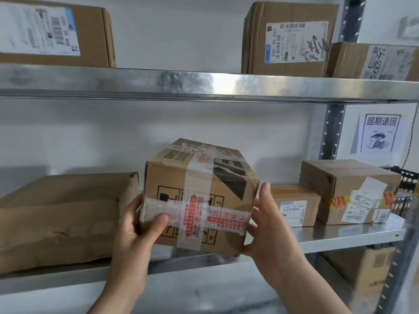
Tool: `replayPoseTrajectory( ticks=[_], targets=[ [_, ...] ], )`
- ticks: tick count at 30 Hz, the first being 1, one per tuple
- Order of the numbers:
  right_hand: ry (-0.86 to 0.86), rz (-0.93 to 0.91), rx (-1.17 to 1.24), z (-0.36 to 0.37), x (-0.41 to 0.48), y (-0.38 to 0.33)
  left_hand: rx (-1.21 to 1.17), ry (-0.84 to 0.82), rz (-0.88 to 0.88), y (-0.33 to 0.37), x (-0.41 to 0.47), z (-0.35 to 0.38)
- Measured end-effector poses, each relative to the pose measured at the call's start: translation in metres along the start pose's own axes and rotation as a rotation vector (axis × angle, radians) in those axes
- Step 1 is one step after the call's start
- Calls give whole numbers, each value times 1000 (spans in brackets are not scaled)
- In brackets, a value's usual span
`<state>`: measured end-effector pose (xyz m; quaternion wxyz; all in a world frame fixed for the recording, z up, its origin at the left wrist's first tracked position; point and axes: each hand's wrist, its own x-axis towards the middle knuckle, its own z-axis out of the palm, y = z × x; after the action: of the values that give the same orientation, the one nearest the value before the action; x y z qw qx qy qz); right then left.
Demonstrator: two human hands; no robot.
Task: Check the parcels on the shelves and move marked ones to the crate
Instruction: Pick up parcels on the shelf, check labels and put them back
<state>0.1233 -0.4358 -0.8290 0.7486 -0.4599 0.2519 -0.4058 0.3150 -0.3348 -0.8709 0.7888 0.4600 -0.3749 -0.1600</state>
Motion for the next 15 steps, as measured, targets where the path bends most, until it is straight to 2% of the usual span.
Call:
replayPoseTrajectory(
  ticks=[4, 15],
  targets=[
    [34, 6, -38, 2, 2, 5, 6, -12, -4, -1, -6, 0],
    [126, -58, -16, -16, 15, 0, 164, -126, 193, 11, -25, 13]
  ],
)
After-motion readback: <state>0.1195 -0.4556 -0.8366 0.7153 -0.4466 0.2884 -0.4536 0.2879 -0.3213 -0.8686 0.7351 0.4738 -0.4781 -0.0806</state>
